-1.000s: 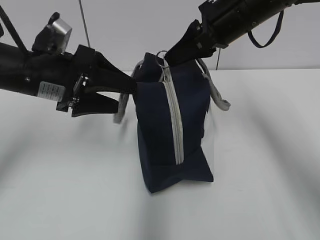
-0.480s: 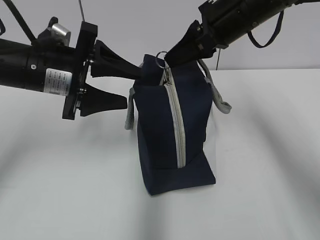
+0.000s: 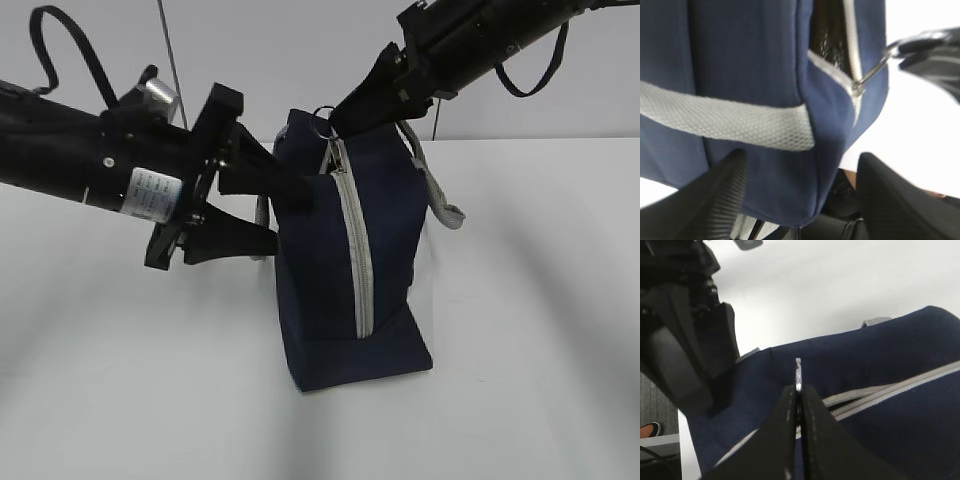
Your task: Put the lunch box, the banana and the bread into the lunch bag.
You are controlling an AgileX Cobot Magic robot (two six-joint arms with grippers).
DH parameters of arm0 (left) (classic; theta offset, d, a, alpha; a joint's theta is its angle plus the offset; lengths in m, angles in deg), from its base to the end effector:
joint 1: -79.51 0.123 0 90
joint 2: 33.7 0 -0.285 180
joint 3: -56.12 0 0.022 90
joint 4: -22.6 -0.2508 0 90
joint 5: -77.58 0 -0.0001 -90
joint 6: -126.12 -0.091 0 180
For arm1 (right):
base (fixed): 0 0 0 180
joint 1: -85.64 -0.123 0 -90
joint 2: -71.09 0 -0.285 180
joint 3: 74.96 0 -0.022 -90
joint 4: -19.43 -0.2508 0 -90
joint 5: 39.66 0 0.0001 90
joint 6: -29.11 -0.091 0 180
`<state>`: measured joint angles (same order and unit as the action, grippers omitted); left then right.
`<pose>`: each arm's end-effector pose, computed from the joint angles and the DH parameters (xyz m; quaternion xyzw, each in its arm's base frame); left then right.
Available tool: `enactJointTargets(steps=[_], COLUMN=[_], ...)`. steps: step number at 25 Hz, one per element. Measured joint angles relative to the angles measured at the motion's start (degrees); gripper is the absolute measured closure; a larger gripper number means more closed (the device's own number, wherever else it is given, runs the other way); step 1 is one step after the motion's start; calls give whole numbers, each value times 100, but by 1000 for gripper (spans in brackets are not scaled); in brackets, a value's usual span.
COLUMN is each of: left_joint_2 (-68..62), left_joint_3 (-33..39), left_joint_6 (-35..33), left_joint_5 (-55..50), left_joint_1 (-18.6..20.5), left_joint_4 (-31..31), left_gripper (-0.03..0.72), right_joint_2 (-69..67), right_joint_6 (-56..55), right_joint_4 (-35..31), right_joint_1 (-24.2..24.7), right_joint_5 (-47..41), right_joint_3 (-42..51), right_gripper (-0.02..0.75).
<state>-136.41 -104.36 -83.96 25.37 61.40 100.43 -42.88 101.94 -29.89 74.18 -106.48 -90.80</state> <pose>0.2876 -0.1681 0.2433 -0.0117 0.8566 -0.5078 0.0912 0.3743 0.1407 0.3107 -0.5211 0.7436 0.2848 0.3074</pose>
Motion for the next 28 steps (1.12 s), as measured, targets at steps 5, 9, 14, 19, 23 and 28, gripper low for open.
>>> enactJointTargets(steps=[5, 9, 14, 19, 23, 28], left_joint_2=[-266, -315, -315, -315, -315, -315], left_joint_3=[0, 0, 0, 0, 0, 0], left_joint_6=[5, -170, -437, -541, -581, -650], left_joint_5=[58, 144, 237, 241, 241, 248], left_joint_1=[-384, -470, -470, -470, -470, -470], left_joint_4=[153, 324, 499, 519, 514, 507], left_gripper=[292, 470, 680, 687, 687, 687], right_joint_2=[0, 0, -10, -235, -495, -626], right_joint_6=[4, 4, 4, 4, 13, 13], right_joint_4=[0, 0, 0, -32, -47, -47], right_joint_1=[0, 0, 0, 0, 0, 0], right_joint_5=[0, -13, 50, 117, 107, 16], right_joint_3=[0, 0, 0, -13, -141, -475], right_gripper=[754, 754, 754, 754, 754, 754])
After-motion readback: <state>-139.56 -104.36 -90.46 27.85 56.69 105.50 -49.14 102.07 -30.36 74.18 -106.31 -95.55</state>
